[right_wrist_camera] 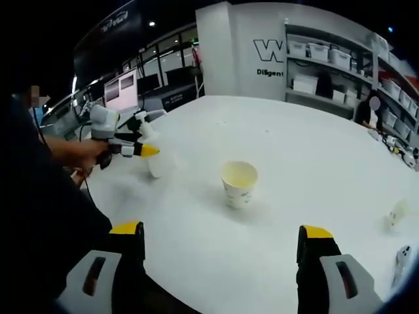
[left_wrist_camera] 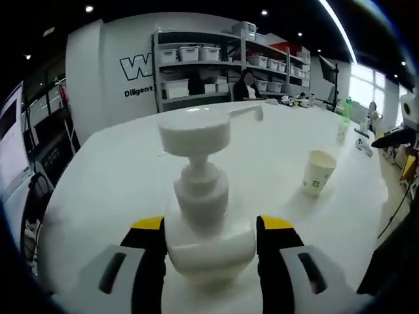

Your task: Hold the bottle steady, press the pump all the way down and release, and repeat the specified number of times to dispense into the cup

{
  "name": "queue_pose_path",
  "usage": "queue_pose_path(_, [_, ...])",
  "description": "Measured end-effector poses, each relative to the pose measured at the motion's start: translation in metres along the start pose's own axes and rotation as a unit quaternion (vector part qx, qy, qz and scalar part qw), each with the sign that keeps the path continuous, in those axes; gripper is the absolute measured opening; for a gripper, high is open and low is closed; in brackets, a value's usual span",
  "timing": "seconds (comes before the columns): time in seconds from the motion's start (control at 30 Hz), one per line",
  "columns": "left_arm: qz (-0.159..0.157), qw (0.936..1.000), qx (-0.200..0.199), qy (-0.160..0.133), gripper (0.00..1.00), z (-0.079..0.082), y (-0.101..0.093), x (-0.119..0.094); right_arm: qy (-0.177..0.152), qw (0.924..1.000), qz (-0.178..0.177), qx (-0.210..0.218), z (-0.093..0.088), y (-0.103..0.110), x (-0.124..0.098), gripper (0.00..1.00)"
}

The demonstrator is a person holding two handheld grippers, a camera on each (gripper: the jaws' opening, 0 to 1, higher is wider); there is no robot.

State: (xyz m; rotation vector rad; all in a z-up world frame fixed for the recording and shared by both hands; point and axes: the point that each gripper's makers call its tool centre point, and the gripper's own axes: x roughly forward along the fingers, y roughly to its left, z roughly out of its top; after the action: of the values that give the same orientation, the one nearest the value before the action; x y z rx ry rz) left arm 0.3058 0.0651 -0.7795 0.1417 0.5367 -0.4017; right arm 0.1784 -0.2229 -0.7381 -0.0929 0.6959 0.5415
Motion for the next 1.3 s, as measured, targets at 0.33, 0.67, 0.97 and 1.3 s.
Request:
queue_pose_path(0.33, [0.009,0.9998,0.019,0.001,0.51,0.0,0.002,0.001,0.001,1.0,0.0,-0.002,0.001,0.001,0.001,0.97])
queue_pose_path(0.67, [-0.002,0.9999,0.012,-0.006,0.49,0.004,0.002,0.004,0.0,1.0,0.004,-0.006,0.004,0.003,0.004,0.97])
queue_pose_path(0.97, [-0.009,0.9998,0.018,-0.005,0.49,0.006,-0.002,0.007,-0.004,0.9999,0.007,-0.012,0.01,0.005,0.006,0.97])
queue_pose_path(1.3, [-0.021,0.9994,0.028,-0.001,0.48,0.009,-0.011,0.013,-0.002,0.9999,0.008,-0.014,0.01,0.007,0.006,0.97])
